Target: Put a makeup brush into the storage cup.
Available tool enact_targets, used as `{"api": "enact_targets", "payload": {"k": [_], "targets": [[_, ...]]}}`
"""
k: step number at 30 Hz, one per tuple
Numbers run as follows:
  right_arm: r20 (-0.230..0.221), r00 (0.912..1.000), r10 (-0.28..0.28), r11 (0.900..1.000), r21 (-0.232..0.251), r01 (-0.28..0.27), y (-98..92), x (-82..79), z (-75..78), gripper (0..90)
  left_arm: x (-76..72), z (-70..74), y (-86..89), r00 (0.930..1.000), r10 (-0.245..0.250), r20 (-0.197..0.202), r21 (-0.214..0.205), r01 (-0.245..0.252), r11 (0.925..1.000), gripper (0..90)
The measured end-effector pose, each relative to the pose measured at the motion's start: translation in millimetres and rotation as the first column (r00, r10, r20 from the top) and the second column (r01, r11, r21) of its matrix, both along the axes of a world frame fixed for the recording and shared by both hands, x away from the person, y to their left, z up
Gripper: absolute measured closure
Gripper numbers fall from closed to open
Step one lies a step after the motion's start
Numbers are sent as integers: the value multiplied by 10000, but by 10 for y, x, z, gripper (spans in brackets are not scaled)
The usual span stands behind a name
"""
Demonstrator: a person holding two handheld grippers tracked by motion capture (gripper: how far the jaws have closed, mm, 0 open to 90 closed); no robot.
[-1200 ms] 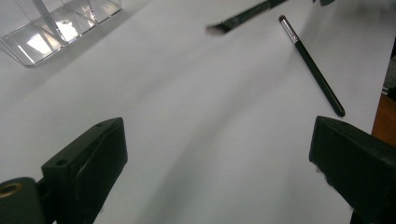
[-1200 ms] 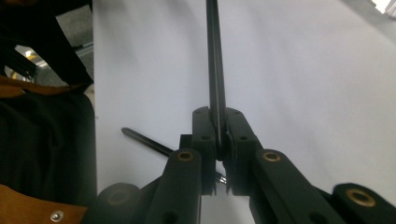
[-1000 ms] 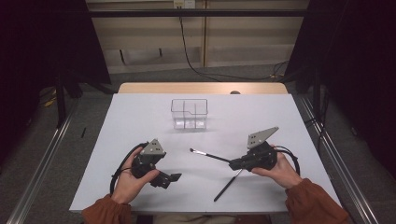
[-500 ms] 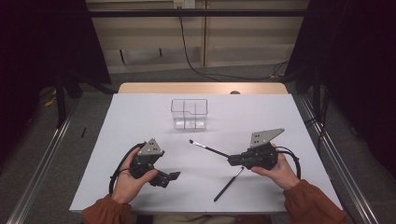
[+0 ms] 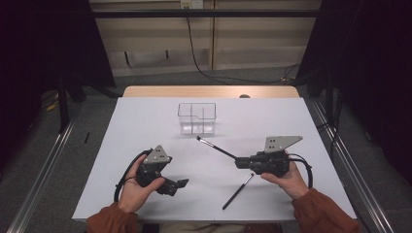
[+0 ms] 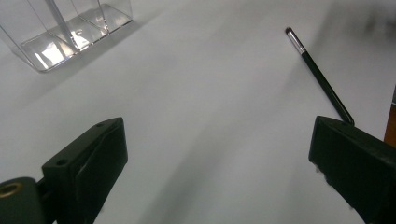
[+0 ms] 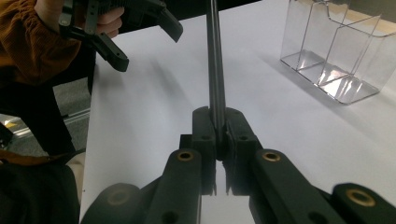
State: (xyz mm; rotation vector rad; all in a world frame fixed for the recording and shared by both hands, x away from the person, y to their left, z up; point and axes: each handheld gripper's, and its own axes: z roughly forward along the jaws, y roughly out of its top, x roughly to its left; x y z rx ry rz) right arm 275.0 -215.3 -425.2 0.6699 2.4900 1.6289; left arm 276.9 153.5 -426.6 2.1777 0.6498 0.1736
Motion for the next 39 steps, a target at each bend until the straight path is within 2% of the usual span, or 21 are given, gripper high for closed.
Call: {"api": "enact_targets", "payload": {"k": [4, 9, 12, 16, 18, 21, 23, 24, 26, 27, 31, 32, 34, 36, 37, 39], "targets": [[-8, 10000, -69, 9998, 169, 70, -10, -3, 10, 847, -2, 2, -10, 10000, 34, 45, -121, -33, 9999, 43], [128, 9999, -81, 9995, 291, 77, -1, -9, 22, 847, 8, 16, -90, 10000, -7, 80, -468, 11, 9989, 43], [194, 9998, 9, 9991, 412, -17, 24, -26, 35, 847, 6, 35, -130, 9998, -3, 218, -674, 17, 9977, 43], [238, 9997, 34, 9988, 497, -45, 39, -34, 45, 847, 4, 68, -138, 9979, 279, 585, -878, -227, 9959, 39], [233, 9997, 21, 9984, 568, -34, 37, -37, 56, 847, 14, 84, -128, 9985, 313, 439, -1247, -256, 9919, 39], [300, 9995, -22, 9979, 645, 2, 34, -43, 68, 847, 14, 118, -132, 9964, 474, 704, -1451, -367, 9887, 35], [302, 9995, 6, 9976, 692, -27, 40, -48, 73, 847, 19, 146, -140, 9969, 327, 721, -1715, -199, 9850, 33], [310, 9995, 28, 9977, 676, -49, 45, -50, 74, 847, 18, 158, -149, 9951, 244, 959, -1828, -65, 9831, 33], [307, 9995, 41, 9975, 698, -63, 51, -49, 73, 847, 16, 177, -187, 9875, 400, 1526, -1941, -97, 9809, 27], [320, 9995, 63, 9976, 693, -85, 54, -48, 72, 847, 22, 182, -212, 9866, 406, 1582, -2079, -69, 9781, 26], [419, 9991, 23, 9978, 662, -51, 56, -53, 73, 847, 54, 186, -306, 9909, 124, 1337, -2496, 216, 9681, 33], [419, 9991, 16, 9977, 679, -45, 55, -54, 74, 847, 56, 189, -330, 9907, 143, 1350, -2478, 198, 9686, 33], [454, 9990, 6, 9978, 669, -37, 54, -52, 71, 847, 64, 187, -376, 9878, 83, 1554, -2527, 316, 9670, 36], [442, 9990, 26, 9978, 654, -55, 56, -48, 64, 847, 68, 188, -419, 9811, 248, 1920, -2523, 250, 9673, 45], [449, 9990, 17, 9979, 643, -45, 59, -48, 61, 847, 75, 187, -442, 9805, 301, 1941, -2671, 232, 9634, 46], [447, 9990, 16, 9983, 579, -42, 61, -44, 58, 847, 90, 200, -477, 9827, 248, 1837, -2724, 266, 9618, 51]]}}
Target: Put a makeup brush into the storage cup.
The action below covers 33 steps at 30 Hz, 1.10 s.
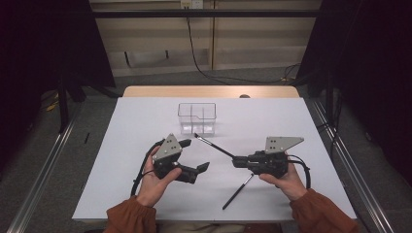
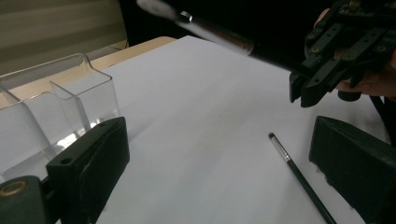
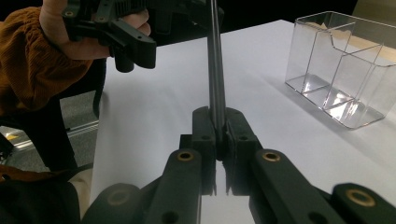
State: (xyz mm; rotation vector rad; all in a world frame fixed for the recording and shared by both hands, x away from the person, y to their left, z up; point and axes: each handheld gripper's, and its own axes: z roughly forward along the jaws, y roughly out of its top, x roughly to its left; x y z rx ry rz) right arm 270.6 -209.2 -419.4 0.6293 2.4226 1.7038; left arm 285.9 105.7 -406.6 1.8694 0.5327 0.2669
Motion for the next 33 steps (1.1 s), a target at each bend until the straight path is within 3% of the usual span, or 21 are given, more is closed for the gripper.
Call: {"api": "enact_targets", "payload": {"k": [4, 8, 15, 17, 26, 33], "targets": [[-38, 10000, -72, 10000, -51, 72, -3, 15, -14, 847, 32, 29, -70, 9991, -418, -19, -249, 418, 9988, 58], [-58, 9999, -91, 9999, -66, 90, 0, 29, -29, 847, 54, 58, -144, 9993, -365, -66, -335, 363, 9988, 65], [-49, 10000, -27, 10000, -64, 27, 6, 29, -30, 847, 49, 39, -256, 9980, -568, -277, -556, 552, 9969, 178], [-59, 10000, -37, 10000, -72, 37, 4, 24, -28, 847, 67, 41, -253, 9984, -349, -450, -775, 314, 9965, 210], [-109, 9999, 4, 9999, -166, -6, 6, 33, -48, 847, 118, 85, -169, 9959, -280, -860, -1524, 146, 9882, 348], [-157, 9998, 131, 9997, -186, -134, 27, 32, -66, 847, 137, 110, -132, 9897, -644, -1280, -2071, 368, 9776, 459]]}}
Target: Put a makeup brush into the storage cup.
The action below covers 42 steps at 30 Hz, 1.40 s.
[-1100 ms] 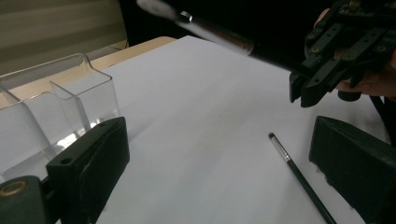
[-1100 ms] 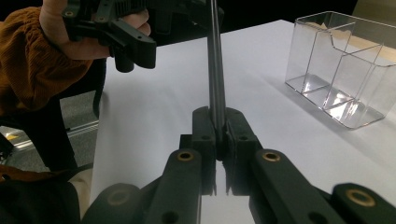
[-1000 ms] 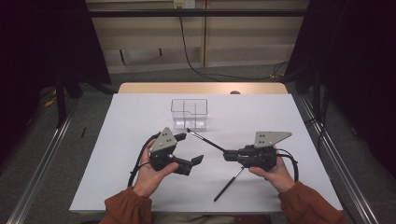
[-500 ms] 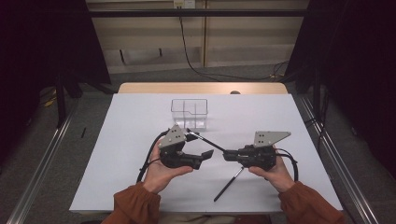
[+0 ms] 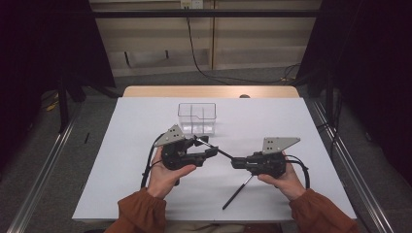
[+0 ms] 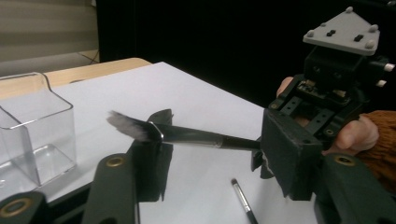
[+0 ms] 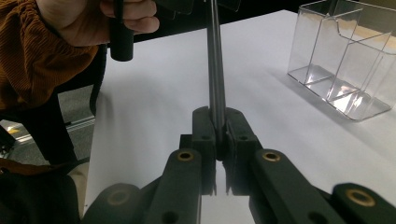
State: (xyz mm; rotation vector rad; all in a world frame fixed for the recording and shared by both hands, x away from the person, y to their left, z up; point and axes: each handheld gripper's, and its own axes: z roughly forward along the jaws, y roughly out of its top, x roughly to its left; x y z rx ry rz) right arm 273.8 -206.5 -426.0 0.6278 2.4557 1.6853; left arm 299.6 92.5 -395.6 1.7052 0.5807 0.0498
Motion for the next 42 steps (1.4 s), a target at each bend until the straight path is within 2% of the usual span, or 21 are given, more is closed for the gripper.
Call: {"api": "enact_targets", "payload": {"k": [1, 9, 14, 25, 29, 33, 40, 42], "targets": [[22, 10000, 5, 10000, -24, -5, 1, 0, 0, 847, 5, -2, 5, 9999, -20, -103, -139, 19, 9999, 472], [-17, 9998, 199, 9997, -173, -199, 19, -1, -24, 847, 19, 12, 49, 9991, -281, -324, -348, 269, 9990, 608], [79, 9994, 333, 9984, -465, -329, 55, -16, -39, 848, 16, 19, 59, 9981, -355, -505, -490, 330, 9983, 633], [29, 9993, 371, 9983, -441, -369, 71, -14, -63, 846, 3, 33, 54, 9963, -526, -674, -771, 473, 9959, 748], [-5, 9990, 437, 9977, -525, -436, 91, -13, -80, 845, -13, 55, 40, 9962, -596, -634, -756, 547, 9956, 780], [-226, 9992, 336, 9980, -523, -347, 87, 10, -96, 843, -11, 90, -28, 9971, -564, -510, -696, 527, 9962, 798], [-377, 9990, 230, 9989, -398, -245, 64, 29, -110, 831, -36, 147, -91, 9948, -951, -376, -719, 923, 9931, 833], [-491, 9987, 115, 9992, -384, -134, 59, 33, -112, 820, -51, 154, -102, 9944, -1031, -246, -596, 1015, 9930, 839]]}}
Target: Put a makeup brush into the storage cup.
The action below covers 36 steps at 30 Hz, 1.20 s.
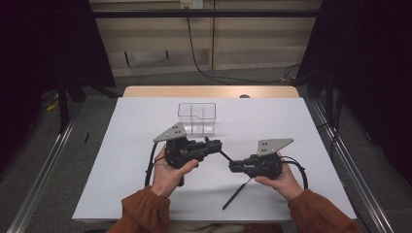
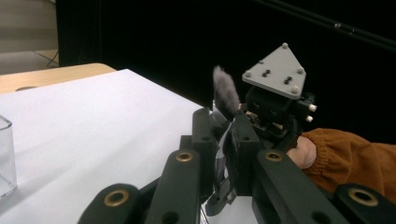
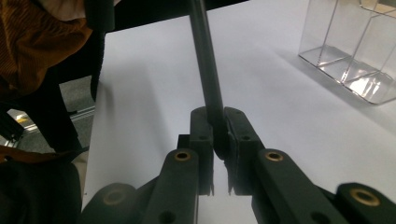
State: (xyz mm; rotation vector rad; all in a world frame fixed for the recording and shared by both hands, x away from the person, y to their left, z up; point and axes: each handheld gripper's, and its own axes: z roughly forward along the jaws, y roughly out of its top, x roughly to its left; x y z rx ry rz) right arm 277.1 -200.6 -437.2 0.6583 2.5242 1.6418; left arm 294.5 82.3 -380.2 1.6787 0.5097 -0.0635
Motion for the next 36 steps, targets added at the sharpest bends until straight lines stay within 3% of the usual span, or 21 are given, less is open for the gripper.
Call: {"api": "enact_targets", "payload": {"k": [8, 13, 19, 21, 26, 32, 36], "targets": [[56, 9999, -160, 9999, 48, 160, -1, 3, 6, 739, -14, 12, 9, 9999, 87, 104, 64, -88, 9999, 840], [-3, 9993, -376, 9993, 75, 376, -22, 4, 21, 580, -4, 14, 18, 9997, 210, 149, 166, -213, 9996, 840], [480, 9963, -707, 9975, 19, 707, -19, -24, 52, 434, 6, -10, 22, 9993, 370, 39, 345, -371, 9987, 839], [436, 9958, -807, 9967, 43, 806, -19, -22, 54, 342, 11, -17, 24, 9992, 393, 34, 371, -394, 9985, 839], [214, 9934, -1128, 9933, 262, 1122, -38, -4, 59, 213, 24, -21, 46, 9988, 477, 51, 469, -479, 9978, 839], [239, 9934, -1126, 9927, 459, 1114, -69, -1, 67, 76, 32, -36, 74, 9983, 590, -40, 603, -586, 9965, 839], [278, 9920, -1228, 9919, 362, 1217, -71, -2, 68, 66, 38, -33, 107, 9977, 670, -42, 694, -666, 9954, 840]]}}
